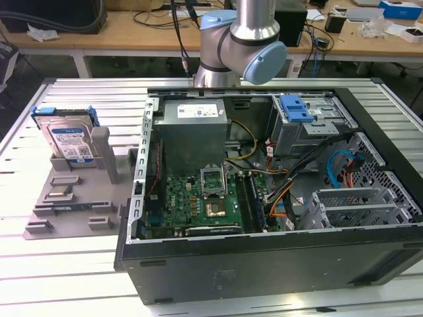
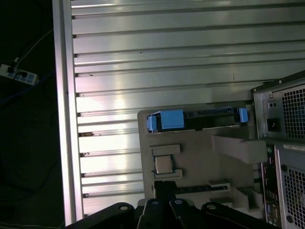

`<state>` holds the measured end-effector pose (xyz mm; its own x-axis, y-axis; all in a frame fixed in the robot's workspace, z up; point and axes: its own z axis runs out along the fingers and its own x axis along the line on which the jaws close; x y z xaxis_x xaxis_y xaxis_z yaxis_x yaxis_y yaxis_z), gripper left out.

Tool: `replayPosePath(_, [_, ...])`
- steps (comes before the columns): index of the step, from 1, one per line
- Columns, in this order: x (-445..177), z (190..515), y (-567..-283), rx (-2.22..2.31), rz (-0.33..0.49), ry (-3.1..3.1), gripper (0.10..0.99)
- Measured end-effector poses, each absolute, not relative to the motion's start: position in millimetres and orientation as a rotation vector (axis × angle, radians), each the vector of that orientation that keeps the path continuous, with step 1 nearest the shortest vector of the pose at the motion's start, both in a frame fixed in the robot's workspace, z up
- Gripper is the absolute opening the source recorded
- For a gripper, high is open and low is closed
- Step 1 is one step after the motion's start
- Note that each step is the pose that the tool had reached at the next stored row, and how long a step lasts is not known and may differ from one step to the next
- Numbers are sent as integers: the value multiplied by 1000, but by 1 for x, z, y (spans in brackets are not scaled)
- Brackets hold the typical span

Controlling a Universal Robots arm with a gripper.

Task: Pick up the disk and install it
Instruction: 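Reach for the disk, then pick up the disk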

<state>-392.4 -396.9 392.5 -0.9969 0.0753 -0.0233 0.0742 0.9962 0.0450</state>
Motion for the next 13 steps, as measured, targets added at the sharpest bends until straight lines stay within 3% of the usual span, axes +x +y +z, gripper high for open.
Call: replayPosePath(13, [-392, 392, -397, -40, 71, 3118, 106])
